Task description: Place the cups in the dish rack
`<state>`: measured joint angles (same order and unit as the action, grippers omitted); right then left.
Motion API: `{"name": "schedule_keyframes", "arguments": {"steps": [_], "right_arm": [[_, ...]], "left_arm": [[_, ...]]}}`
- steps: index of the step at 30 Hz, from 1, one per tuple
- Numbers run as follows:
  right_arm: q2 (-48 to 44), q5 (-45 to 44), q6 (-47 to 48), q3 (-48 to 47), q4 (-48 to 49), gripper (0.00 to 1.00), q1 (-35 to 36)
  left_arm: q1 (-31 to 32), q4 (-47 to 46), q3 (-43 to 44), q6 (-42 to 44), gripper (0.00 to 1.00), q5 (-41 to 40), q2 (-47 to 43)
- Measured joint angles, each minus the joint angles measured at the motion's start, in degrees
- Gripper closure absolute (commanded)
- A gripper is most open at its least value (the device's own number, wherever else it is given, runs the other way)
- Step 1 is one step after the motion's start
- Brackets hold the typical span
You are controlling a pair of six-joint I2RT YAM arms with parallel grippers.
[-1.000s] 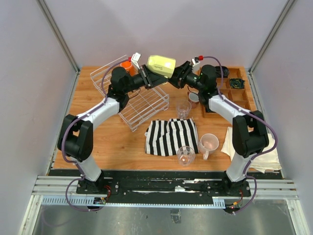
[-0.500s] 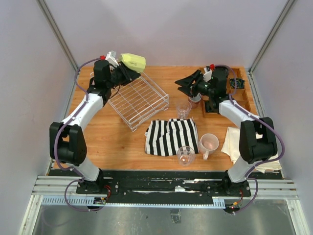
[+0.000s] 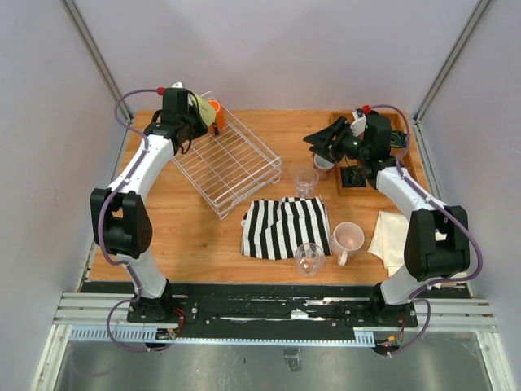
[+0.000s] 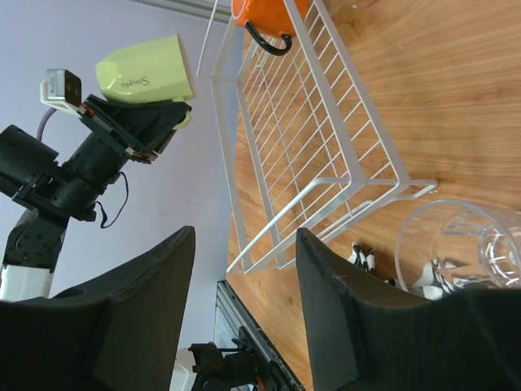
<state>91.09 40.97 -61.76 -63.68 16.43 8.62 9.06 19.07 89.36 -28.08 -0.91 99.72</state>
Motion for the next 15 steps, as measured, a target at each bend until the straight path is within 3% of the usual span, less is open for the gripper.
{"name": "schedule_keyframes", "arguments": {"steps": [8,15], "right_arm": [[-0.17,0.2,1.25,0.0,-1.66,0.47,-1.92],[-0.17,0.61,1.73,0.0,-2.12,0.47,-2.4]], "left_arm": [[0.0,7.56,1.9,3.82,1.0,-7.87,6.45],[-0.15,12.63,11.74,6.45,0.99,-12.76,15.12]]}}
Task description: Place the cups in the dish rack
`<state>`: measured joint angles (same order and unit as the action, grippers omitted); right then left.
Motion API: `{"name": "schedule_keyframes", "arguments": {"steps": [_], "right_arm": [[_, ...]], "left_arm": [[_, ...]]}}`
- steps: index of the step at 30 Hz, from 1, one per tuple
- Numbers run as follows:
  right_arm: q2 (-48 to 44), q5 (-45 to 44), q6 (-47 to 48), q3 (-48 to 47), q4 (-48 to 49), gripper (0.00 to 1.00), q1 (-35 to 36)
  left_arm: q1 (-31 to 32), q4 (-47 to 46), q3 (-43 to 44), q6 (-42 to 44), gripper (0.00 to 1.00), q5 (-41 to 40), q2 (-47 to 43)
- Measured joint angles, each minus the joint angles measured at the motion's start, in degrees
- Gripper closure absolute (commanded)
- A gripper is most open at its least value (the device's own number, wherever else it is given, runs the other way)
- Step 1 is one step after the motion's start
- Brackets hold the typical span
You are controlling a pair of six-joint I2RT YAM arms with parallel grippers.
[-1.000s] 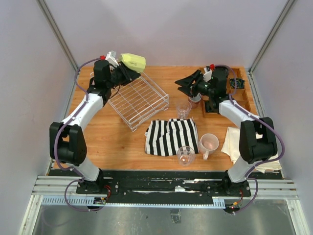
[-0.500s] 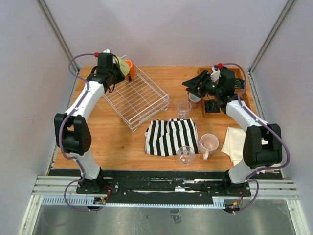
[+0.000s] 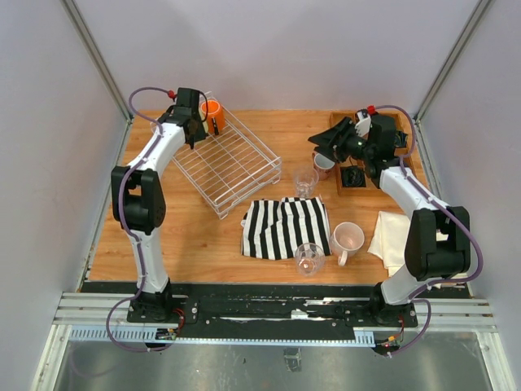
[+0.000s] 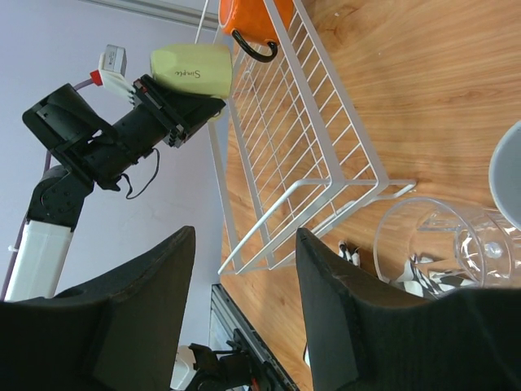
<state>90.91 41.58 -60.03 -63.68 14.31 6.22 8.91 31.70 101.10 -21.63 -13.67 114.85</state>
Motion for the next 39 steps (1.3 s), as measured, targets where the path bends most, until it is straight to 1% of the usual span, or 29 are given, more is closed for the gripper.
{"name": "schedule_keyframes", "arguments": {"steps": [3,15,27,36,37,38,39], "right_arm": [[0.0,0.02,0.13,0.0,-0.55,0.47,-0.33],[0.0,0.28,0.68,0.0,-2.67,0.47,-1.09],[0.0,0.28,2.23,0.0,-5.33,0.47,-1.09],[0.0,0.26,3.32,-0.5,-6.99,0.47,-1.09],[0.0,0.24,3.37,-0.63,-7.17,0.47,-1.09],[0.0,0.26,3.45,-0.72,-7.26,0.47,-1.09],[0.0,0.26,3.5,-0.81,-7.39,0.47,-1.09]], "left_arm": [[-0.39,0.48,1.75,0.61,0.99,-1.07,1.79],[-1.84,1.33,1.75,2.32,1.0,-2.21,5.18],[-2.84,-2.82,1.51,3.58,0.99,-2.12,7.96],[-3.48,-3.28,5.81,5.05,0.99,-1.62,12.13],[-3.48,-3.43,5.84,5.35,0.96,-1.73,12.31],[-3.48,-3.58,5.86,5.35,0.92,-1.6,12.31],[-3.48,-3.56,5.88,5.44,0.83,-1.49,12.31]]}}
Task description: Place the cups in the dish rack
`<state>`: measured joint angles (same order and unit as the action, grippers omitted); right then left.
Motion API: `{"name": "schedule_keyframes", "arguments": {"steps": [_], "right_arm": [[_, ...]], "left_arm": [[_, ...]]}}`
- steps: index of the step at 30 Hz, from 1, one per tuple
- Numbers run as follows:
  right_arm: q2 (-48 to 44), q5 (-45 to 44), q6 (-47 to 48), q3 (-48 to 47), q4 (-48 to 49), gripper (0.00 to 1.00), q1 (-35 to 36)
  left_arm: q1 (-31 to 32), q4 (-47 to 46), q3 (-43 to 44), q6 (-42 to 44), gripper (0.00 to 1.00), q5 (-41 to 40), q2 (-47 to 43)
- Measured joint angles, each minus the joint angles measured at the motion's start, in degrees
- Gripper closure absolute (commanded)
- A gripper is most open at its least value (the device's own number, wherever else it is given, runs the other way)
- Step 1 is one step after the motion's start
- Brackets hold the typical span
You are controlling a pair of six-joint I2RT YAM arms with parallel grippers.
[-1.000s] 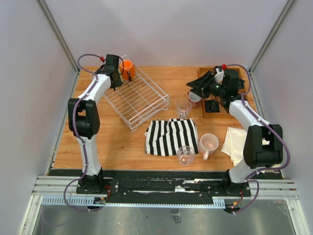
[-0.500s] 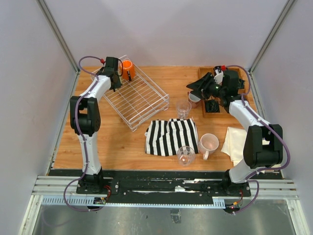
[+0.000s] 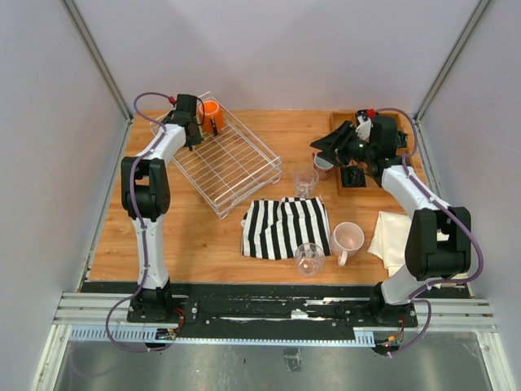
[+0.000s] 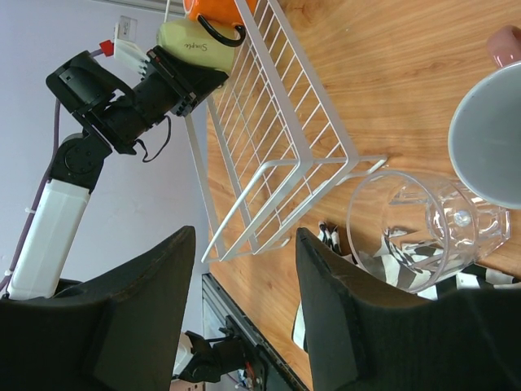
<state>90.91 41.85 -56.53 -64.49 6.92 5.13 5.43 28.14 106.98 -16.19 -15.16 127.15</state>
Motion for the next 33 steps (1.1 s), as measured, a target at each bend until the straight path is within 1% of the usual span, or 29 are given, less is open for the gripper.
{"name": "schedule_keyframes", "arguments": {"steps": [2,4,8,13,19,27,33], "right_arm": [[0.0,-0.02,0.04,-0.31,-0.42,0.47,0.0],[0.0,0.0,0.07,-0.61,-0.7,0.47,0.0],[0.0,0.0,0.09,-0.7,-0.94,0.47,0.0],[0.0,0.0,0.11,-0.7,-1.03,0.47,0.0],[0.0,0.0,0.37,-0.7,-1.27,0.47,0.0],[-0.24,-0.07,0.94,-0.7,-1.66,0.47,0.0],[-0.44,-0.13,1.84,-0.7,-2.62,0.46,0.0]], "left_arm": [[0.0,-0.04,0.0,0.2,0.71,0.02,0.0],[0.0,-0.07,0.0,0.46,0.61,0.0,0.0],[0.0,-1.36,0.0,0.52,0.54,0.04,-0.02],[0.0,-2.27,-0.87,0.52,0.51,0.04,-0.33],[0.0,-2.97,-1.99,0.7,0.5,0.02,-1.09],[0.0,-2.78,1.51,1.03,0.49,0.26,-1.09],[0.0,-4.13,1.22,1.95,0.48,0.46,-1.09]]}}
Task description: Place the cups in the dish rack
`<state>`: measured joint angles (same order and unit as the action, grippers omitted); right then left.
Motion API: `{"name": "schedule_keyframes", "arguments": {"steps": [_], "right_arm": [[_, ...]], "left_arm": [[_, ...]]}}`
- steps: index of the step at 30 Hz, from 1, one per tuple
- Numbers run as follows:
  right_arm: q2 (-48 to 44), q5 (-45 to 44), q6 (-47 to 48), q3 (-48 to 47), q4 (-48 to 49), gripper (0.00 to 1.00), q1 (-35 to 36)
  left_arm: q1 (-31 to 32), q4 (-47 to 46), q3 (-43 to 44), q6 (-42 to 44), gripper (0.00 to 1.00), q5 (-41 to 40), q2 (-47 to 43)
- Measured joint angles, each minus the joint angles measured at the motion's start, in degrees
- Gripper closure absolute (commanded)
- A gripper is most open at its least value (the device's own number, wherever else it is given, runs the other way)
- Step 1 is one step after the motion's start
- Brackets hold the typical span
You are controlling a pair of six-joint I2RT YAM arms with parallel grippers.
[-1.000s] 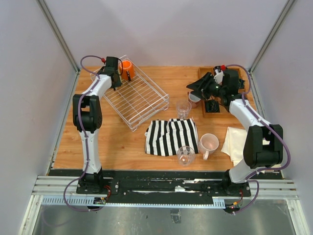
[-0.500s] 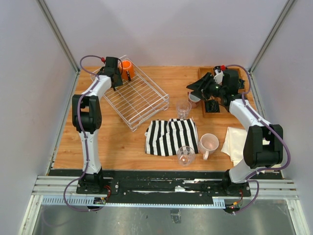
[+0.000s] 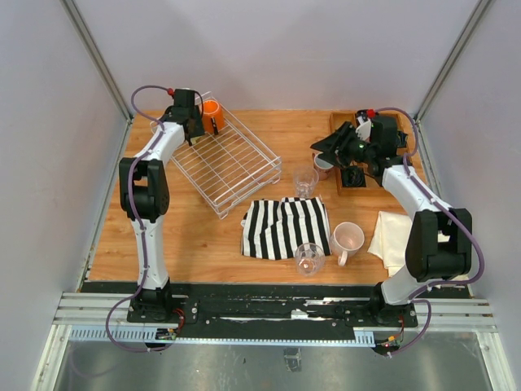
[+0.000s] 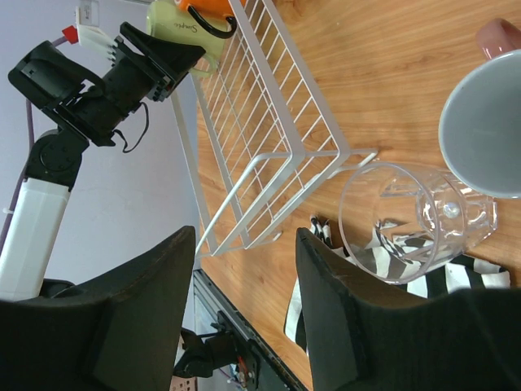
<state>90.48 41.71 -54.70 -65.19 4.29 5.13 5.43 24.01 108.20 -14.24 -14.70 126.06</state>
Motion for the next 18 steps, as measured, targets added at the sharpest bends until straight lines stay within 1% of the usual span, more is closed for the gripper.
{"name": "schedule_keyframes", "arguments": {"steps": [4,10,14,18], "right_arm": [[-0.48,-0.44,1.11,0.0,-1.66,0.46,0.0],[-0.92,-1.09,2.78,-0.07,-3.41,0.45,0.0],[-0.92,-1.97,4.83,-0.81,-6.23,0.44,0.0],[-1.27,-4.09,8.2,-2.05,-10.64,0.43,0.02]], "left_arm": [[0.0,-0.5,-0.79,0.04,0.45,-0.04,-0.11],[0.0,-0.81,-5.51,-0.26,0.42,0.07,-2.14],[0.0,-1.57,-10.12,-0.66,0.4,0.55,-5.73],[0.0,-2.32,-12.11,-0.83,0.39,0.85,-8.87]]}}
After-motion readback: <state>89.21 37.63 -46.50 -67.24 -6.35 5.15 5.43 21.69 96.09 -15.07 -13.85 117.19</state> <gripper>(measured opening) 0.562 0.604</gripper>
